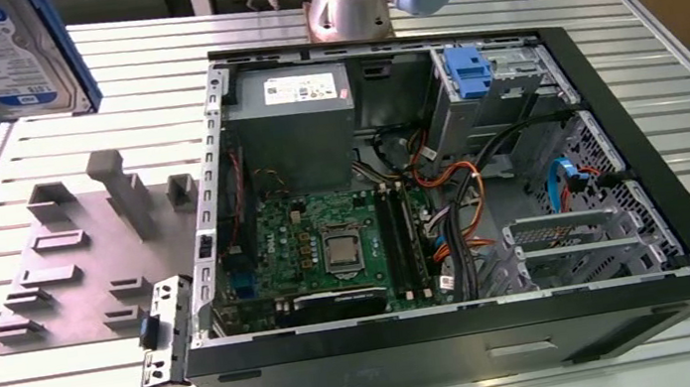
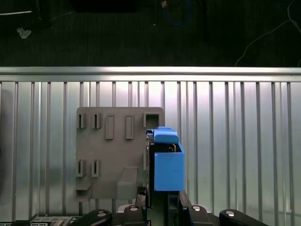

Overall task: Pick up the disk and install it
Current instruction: 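Pick up the disk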

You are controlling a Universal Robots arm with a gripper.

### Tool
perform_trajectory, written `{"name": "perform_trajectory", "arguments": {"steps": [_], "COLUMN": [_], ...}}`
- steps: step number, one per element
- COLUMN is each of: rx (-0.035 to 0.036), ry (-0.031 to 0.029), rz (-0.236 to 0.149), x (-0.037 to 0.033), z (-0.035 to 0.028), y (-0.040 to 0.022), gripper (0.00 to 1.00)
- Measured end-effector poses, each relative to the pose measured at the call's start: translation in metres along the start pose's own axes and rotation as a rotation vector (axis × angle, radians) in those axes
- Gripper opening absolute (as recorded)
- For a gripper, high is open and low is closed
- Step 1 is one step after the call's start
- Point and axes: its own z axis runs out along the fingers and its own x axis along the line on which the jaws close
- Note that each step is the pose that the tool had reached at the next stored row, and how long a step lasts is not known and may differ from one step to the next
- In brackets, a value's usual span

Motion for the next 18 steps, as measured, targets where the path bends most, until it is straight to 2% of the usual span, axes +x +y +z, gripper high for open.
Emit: {"name": "perform_trajectory", "arguments": {"steps": [14,18], "rx": [0.0,-0.0001], "ry": [0.0,0.0001], "rz": [0.0,0.0], "x": [-0.0007,-0.0007], "z": [-0.0008,-0.0014], "y": [-0.0358,-0.0378], "gripper": [0.35,0.35]}}
